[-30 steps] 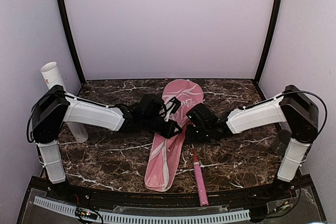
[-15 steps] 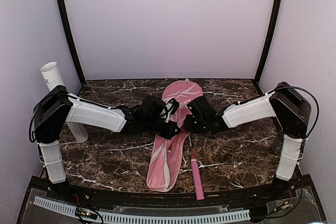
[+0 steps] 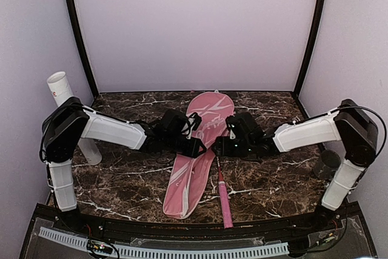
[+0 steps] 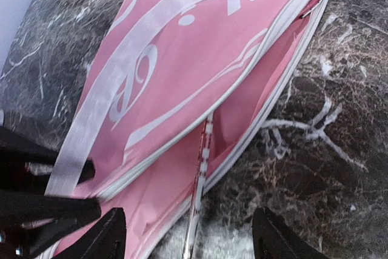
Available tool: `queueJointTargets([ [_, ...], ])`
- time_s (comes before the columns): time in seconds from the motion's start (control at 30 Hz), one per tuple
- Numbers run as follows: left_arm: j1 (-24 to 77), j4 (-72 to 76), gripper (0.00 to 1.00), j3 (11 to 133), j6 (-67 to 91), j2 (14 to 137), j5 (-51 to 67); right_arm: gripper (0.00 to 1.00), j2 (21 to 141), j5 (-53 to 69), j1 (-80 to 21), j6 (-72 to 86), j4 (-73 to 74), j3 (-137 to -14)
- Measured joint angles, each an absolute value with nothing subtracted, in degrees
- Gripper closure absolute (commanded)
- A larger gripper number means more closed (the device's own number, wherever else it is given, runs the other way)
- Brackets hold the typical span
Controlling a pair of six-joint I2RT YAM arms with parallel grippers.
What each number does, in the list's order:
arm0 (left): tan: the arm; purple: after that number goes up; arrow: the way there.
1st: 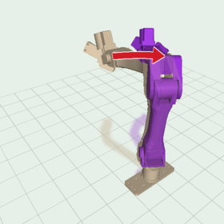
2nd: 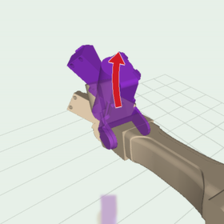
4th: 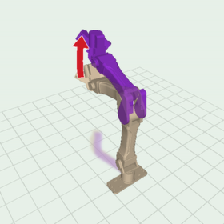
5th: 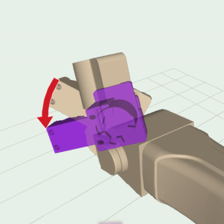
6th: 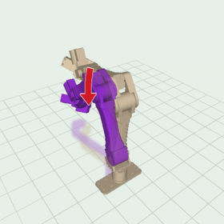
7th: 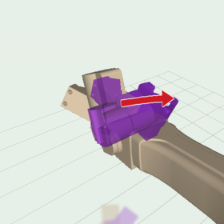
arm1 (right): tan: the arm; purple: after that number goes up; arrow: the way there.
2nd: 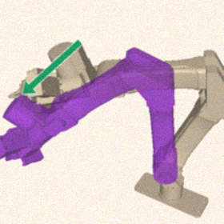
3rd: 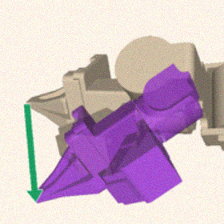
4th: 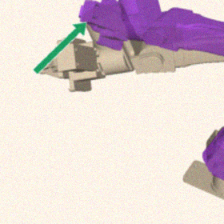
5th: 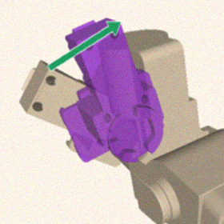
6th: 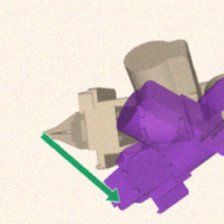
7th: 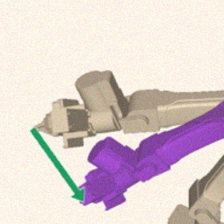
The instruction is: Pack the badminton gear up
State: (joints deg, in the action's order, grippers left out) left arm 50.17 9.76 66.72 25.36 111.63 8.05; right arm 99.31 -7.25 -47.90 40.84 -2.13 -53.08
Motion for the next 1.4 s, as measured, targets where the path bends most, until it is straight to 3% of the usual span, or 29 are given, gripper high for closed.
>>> queueJointTargets([
  [0.17, 50.0, 8.9, 0.4, 67.9, 23.7, 111.7, 8.2, 0.25, 92.3, -3.3, -47.9, 39.7, -2.4, -46.9],
  [0.4, 50.2, 5.3, 0.31, 67.3, 22.3, 110.1, 7.7, 0.27, 82.4, 1.0, -47.9, 40.5, -1.4, -39.9],
  [0.73, 56.7, -1.8, 0.28, 60.0, 23.9, 97.2, 2.7, 0.38, 69.9, 6.9, -52.0, 49.4, -0.7, -26.7],
  [0.97, 64.1, -5.9, 0.3, 54.7, 29.5, 93.6, 2.5, 0.39, 62.4, 8.2, -61.8, 58.9, -2.1, -19.0],
  [1.17, 68.9, -9.1, 0.31, 53.8, 32.4, 93.6, 2.3, 0.47, 63.0, 8.3, -67.4, 63.4, -4.4, -17.1],
  [1.4, 70.2, -10.9, 0.4, 53.5, 33.9, 93.9, 0.7, 0.51, 68.9, 7.8, -70.5, 69.1, -9.1, -17.1],
])
